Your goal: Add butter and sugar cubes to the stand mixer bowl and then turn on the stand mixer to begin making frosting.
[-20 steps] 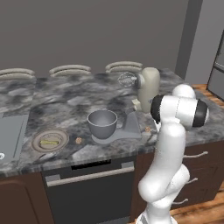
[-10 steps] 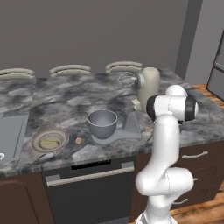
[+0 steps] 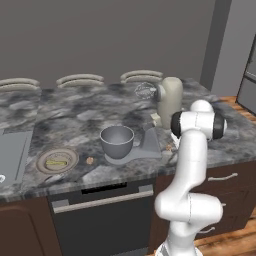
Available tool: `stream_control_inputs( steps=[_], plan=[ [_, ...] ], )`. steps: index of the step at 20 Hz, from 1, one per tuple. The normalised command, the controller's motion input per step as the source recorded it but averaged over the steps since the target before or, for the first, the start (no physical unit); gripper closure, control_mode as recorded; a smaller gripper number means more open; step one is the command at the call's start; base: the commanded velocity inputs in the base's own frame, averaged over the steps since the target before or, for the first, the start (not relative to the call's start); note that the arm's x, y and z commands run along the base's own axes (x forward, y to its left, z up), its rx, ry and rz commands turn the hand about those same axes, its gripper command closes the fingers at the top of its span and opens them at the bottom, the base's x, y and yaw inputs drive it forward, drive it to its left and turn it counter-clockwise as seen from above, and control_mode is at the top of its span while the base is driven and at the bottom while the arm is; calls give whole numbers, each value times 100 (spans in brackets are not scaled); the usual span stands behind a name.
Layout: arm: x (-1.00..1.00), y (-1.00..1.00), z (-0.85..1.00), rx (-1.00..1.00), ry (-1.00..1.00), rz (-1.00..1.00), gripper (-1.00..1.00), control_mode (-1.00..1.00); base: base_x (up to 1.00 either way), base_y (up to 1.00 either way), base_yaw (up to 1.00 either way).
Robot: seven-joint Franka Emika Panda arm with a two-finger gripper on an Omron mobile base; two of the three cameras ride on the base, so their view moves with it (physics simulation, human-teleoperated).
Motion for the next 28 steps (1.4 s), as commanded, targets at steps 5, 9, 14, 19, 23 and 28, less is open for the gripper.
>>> stream_control_inputs(
  steps=[5, 9, 14, 19, 23, 28],
  plan=[
    [7, 18, -20, 0, 0, 0, -100, -100, 0, 0, 0],
    [-6, 21, -9, 0, 0, 0, -100, -100, 0, 0, 0],
    [-3, 34, -2, 0, 0, 0, -100, -100, 0, 0, 0],
    [0, 13, -12, 0, 0, 0, -100, -100, 0, 0, 0],
    [0, 0, -19, 0, 0, 0, 100, -100, 0, 0, 0],
    [0, -6, -9, 0, 0, 0, 100, -100, 0, 0, 0]
  ],
)
